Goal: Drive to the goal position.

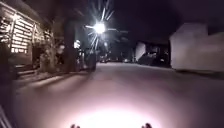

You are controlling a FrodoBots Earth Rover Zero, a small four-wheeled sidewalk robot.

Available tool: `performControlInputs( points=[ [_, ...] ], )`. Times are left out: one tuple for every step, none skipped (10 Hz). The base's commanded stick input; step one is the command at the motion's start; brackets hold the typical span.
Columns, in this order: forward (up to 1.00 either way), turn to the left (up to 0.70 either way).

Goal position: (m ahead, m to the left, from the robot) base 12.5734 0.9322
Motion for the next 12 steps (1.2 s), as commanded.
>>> performControlInputs(
  points=[
    [0.85,0.0],
    [0.85,0.0],
    [0.85,0.0],
    [0.85,0.0],
    [0.85,0.0],
    [0.85,0.0],
    [0.85,0.0],
    [0.85,0.0],
    [0.85,0.0],
    [0.85,0.0],
    [0.85,0.0],
    [0.85,0.0]
  ],
)
